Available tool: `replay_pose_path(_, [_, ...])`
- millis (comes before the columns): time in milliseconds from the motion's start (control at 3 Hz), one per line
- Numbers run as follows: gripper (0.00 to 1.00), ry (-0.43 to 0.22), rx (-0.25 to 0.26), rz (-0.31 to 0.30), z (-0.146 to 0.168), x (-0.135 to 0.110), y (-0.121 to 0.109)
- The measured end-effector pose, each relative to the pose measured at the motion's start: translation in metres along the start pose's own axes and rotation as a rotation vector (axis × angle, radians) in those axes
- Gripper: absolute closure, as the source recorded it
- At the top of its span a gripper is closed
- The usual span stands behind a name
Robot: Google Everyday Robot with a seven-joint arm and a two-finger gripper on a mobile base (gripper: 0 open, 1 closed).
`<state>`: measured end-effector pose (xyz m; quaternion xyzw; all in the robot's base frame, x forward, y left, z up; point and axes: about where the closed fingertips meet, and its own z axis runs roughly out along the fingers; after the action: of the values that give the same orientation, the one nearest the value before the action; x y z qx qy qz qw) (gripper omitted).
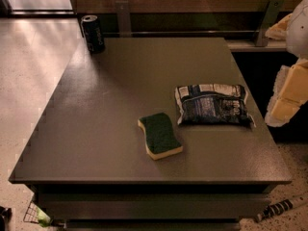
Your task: Move blue chip bag near pepsi can
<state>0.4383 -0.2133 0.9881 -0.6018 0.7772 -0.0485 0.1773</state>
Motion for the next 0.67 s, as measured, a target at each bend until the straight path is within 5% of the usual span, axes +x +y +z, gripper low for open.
replay_pose_path(333, [0.0, -0.01, -0.003, 0.003, 0.002, 0.0, -0.001])
replay_pose_path(667, [0.0, -0.093, -0.036, 0.031, 0.024, 0.004, -0.008])
